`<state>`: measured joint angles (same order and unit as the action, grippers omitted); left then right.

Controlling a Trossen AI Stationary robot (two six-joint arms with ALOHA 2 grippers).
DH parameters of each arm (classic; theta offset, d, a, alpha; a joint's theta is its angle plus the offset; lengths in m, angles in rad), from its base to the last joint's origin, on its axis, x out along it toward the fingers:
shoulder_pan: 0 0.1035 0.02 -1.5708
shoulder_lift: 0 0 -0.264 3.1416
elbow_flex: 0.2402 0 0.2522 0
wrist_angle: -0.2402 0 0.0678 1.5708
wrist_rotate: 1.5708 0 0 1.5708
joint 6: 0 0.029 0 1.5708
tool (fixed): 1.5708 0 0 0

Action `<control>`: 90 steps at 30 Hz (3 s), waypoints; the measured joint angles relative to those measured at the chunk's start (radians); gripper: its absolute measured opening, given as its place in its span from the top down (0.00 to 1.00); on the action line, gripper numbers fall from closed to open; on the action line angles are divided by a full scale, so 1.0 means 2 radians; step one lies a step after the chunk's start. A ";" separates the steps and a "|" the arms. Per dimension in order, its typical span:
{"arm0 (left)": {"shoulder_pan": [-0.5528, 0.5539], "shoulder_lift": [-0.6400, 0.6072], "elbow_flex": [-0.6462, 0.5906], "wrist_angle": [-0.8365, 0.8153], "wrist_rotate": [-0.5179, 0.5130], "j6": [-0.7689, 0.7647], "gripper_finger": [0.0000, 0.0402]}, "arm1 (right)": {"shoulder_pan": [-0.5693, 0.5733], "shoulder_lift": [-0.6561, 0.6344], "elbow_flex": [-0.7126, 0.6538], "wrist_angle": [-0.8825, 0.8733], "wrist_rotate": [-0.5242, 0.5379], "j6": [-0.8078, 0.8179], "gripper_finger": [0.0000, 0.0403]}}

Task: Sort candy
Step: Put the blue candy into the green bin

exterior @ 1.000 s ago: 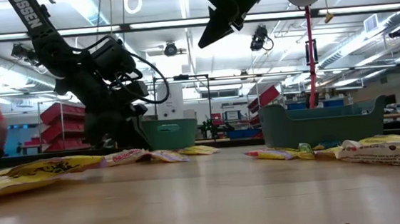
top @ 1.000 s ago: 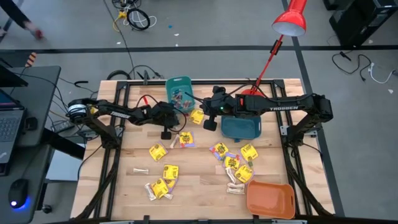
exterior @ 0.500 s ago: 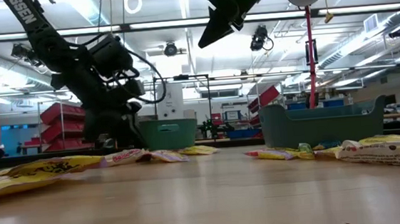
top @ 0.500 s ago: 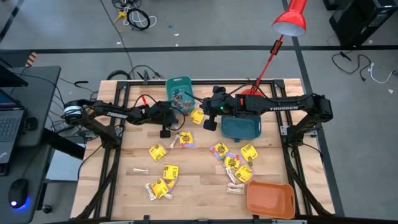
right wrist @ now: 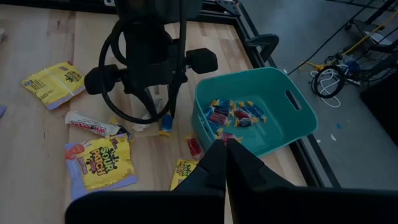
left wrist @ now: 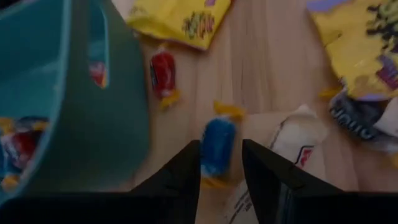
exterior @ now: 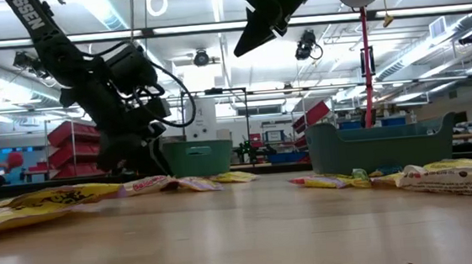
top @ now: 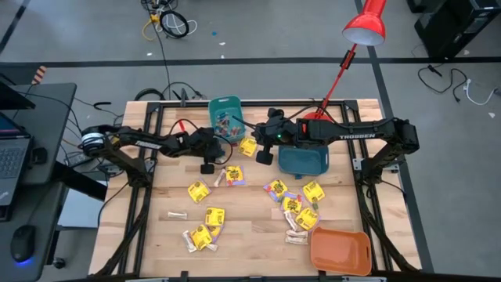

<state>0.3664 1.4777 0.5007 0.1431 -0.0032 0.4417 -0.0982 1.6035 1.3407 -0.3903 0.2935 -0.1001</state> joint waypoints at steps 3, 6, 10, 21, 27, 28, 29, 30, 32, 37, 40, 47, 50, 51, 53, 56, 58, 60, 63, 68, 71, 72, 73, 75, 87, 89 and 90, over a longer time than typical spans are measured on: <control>0.000 0.008 0.000 0.003 -0.001 0.000 0.69 | 0.000 0.000 0.000 0.000 0.000 0.000 1.00; 0.000 0.014 0.000 0.010 -0.001 0.000 0.69 | 0.000 0.000 0.000 0.000 0.000 0.000 1.00; 0.000 0.014 0.000 0.010 0.000 0.000 0.69 | 0.000 0.000 0.000 0.000 0.000 0.000 1.00; -0.001 0.014 0.001 -0.002 0.016 -0.026 0.70 | 0.000 0.000 0.000 0.000 0.000 0.000 1.00; -0.002 0.014 0.001 -0.004 0.018 -0.027 0.80 | 0.000 0.000 0.000 0.000 0.000 -0.002 1.00; -0.002 0.014 0.001 -0.004 0.018 -0.027 0.83 | 0.000 0.000 0.000 0.000 0.000 -0.003 1.00; -0.001 0.014 0.001 -0.004 0.018 -0.027 0.86 | 0.000 0.000 0.000 -0.001 0.000 -0.003 1.00; -0.002 0.014 0.001 -0.004 0.018 -0.027 0.89 | 0.000 0.000 0.000 -0.001 0.000 -0.003 1.00; -0.001 0.014 0.001 -0.003 0.019 -0.027 0.94 | 0.000 0.000 0.000 -0.001 0.000 -0.004 1.00; -0.002 0.010 0.001 -0.005 0.027 -0.029 0.99 | 0.000 0.000 0.000 -0.001 0.000 -0.004 1.00; -0.008 0.001 0.000 -0.013 0.030 -0.029 0.99 | 0.000 0.000 0.000 -0.004 0.000 -0.004 1.00; -0.019 -0.036 -0.001 -0.032 0.036 -0.028 1.00 | 0.000 0.000 0.000 -0.004 0.000 -0.004 1.00; -0.023 -0.057 -0.001 -0.035 0.036 -0.028 1.00 | 0.000 0.000 0.000 -0.004 0.000 -0.004 1.00; -0.024 -0.066 -0.001 -0.035 0.036 -0.028 1.00 | 0.000 0.000 0.000 -0.004 0.000 -0.004 1.00; -0.027 -0.083 -0.001 -0.034 0.038 -0.028 1.00 | 0.000 0.000 0.000 -0.004 0.000 -0.004 1.00; -0.027 -0.121 -0.001 -0.036 0.046 -0.028 1.00 | 0.000 0.000 0.000 -0.005 0.000 -0.005 1.00; -0.027 -0.148 0.000 -0.036 0.048 -0.027 1.00 | 0.000 0.000 0.000 -0.005 0.000 -0.006 1.00; -0.027 -0.179 -0.001 -0.043 0.047 -0.026 1.00 | 0.000 0.000 0.000 -0.006 0.000 -0.007 1.00; -0.026 -0.220 0.000 -0.034 0.001 -0.008 1.00 | 0.000 0.000 0.000 -0.008 0.000 -0.008 1.00; 0.011 -0.238 0.000 0.015 -0.094 0.019 1.00 | 0.000 0.000 0.000 -0.007 0.000 -0.011 1.00; 0.052 -0.226 0.000 0.041 -0.078 0.021 1.00 | 0.000 0.000 0.000 -0.003 0.000 -0.015 1.00; 0.067 -0.220 0.000 0.043 -0.067 0.015 1.00 | 0.000 0.000 0.000 -0.003 0.000 -0.015 1.00; 0.082 -0.213 0.000 0.047 -0.053 0.010 1.00 | 0.000 0.000 0.000 -0.003 0.000 -0.015 1.00; 0.108 -0.200 0.000 0.064 -0.014 -0.006 1.00 | 0.000 0.000 0.000 -0.003 0.000 -0.016 1.00; 0.141 -0.080 0.051 0.073 0.088 -0.105 1.00 | -0.001 0.000 0.000 -0.004 0.000 -0.015 1.00; 0.144 -0.076 0.064 0.043 0.078 -0.107 1.00 | -0.001 0.000 0.000 -0.005 0.000 -0.015 1.00; 0.144 -0.074 0.071 0.026 0.077 -0.107 1.00 | -0.001 0.000 0.000 -0.006 0.000 -0.015 1.00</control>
<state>0.6552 1.3291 0.6430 0.1945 0.1513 0.2268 -0.1005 1.6035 1.3407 -0.4023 0.2932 -0.1307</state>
